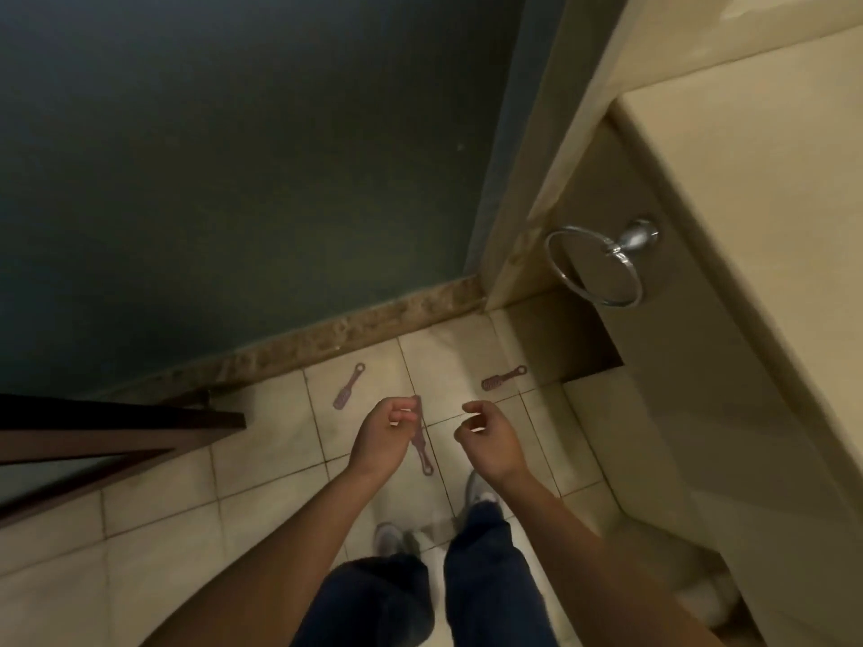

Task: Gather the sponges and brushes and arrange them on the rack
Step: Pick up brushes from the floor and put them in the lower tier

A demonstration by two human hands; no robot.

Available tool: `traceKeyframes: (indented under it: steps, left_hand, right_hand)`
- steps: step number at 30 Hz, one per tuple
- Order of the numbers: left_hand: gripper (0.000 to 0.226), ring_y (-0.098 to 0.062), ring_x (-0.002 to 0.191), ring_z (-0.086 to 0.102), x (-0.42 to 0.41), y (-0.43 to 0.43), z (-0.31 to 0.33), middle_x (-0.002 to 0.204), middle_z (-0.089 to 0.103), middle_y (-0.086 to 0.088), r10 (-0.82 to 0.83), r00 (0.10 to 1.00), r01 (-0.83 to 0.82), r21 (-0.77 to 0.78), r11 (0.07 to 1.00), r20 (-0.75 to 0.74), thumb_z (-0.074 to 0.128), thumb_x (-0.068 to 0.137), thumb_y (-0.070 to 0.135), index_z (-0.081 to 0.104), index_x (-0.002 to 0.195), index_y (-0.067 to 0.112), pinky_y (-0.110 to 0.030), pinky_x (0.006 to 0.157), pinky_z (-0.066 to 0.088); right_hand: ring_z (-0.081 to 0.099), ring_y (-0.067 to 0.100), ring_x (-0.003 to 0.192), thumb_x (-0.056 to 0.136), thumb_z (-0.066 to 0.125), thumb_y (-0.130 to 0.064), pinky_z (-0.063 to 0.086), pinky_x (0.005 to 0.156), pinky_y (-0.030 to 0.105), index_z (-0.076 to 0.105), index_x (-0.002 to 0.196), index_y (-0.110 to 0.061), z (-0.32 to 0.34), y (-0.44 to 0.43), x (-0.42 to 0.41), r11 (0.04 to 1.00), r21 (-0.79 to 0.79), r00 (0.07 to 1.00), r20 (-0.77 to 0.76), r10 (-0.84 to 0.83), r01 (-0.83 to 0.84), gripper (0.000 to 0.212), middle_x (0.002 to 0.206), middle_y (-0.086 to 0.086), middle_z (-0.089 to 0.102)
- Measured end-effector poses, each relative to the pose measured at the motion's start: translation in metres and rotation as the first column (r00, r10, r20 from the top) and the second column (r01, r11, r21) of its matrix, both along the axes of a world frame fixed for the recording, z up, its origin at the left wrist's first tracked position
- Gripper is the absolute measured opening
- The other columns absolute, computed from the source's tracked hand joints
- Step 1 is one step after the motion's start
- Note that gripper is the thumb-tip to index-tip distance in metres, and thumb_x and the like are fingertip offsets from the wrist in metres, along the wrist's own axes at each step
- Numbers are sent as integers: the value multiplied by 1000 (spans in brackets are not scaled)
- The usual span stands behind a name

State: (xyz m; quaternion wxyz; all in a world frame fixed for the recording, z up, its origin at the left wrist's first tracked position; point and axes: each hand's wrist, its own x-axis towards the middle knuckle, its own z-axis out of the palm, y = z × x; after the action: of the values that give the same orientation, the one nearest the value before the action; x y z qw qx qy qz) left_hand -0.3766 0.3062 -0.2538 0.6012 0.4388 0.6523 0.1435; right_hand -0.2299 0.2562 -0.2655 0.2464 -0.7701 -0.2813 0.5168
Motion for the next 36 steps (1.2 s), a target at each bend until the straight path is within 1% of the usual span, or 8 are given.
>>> traceKeyframes:
  steps: [4,14,18,20,26,31,34,36]
  left_hand:
    - [25,-21,92,59,-3,2,-112,92,59,1,95,995,-96,-75,993,-19,46,92,-2,59,109,10,-28,78,45]
    - [24,-19,93,54,-15,-9,-405,96,57,-1,220,971,-235,-207,950,-94,49,88,-4,54,102,15,-34,84,45]
    - [30,-29,110,55,-20,-10,-483,114,55,-9,189,971,-221,-261,940,-144,51,89,2,54,117,12,-46,101,45]
    - [39,-32,116,53,-22,-10,-509,124,55,-15,157,973,-201,-285,937,-169,50,90,1,49,129,6,-47,103,43]
    - [44,-35,118,54,-16,-15,-546,124,56,-22,201,966,-248,-374,893,-161,51,91,5,43,134,3,-46,104,43]
    - [14,-22,85,59,-14,-15,-557,85,61,-7,261,959,-284,-364,887,-111,55,93,10,61,81,15,-26,72,47]
    - [14,-22,84,64,-12,-15,-556,89,66,-8,322,946,-309,-392,866,-34,57,94,17,64,105,12,-30,76,54]
    - [18,-19,76,66,-12,-13,-555,86,67,-6,389,920,-373,-384,844,-38,56,95,19,64,108,9,-30,68,55]
  right_hand:
    - [61,18,87,86,58,-9,48,78,27,57,118,-16,-112,15,-4,997,-64,999,-17,38,-39,32,97,1,61]
    - [56,16,76,91,54,-7,44,73,26,52,122,-9,-397,28,-38,966,-196,985,-72,158,-169,30,77,-10,54]
    - [61,21,85,94,49,-8,47,76,29,56,112,-8,-474,25,-47,965,-223,989,-65,129,-141,19,98,7,65]
    - [59,16,81,92,45,-5,48,75,28,60,90,-15,-496,25,-49,971,-197,991,-53,126,-134,18,88,-1,60]
    - [56,20,80,86,44,0,43,69,28,60,84,-11,-532,23,-53,968,-221,991,-80,104,-119,19,75,-3,57]
    - [66,23,92,88,57,-6,54,83,32,66,103,-10,-546,23,-56,959,-283,979,-200,-42,-17,18,102,10,70]
    - [67,27,94,87,56,1,56,86,38,69,95,-13,-543,26,-60,961,-270,966,-226,-124,60,21,104,14,71]
    - [68,21,76,87,57,2,58,66,30,69,88,-12,-538,29,-59,962,-252,953,-251,-169,104,18,91,12,71]
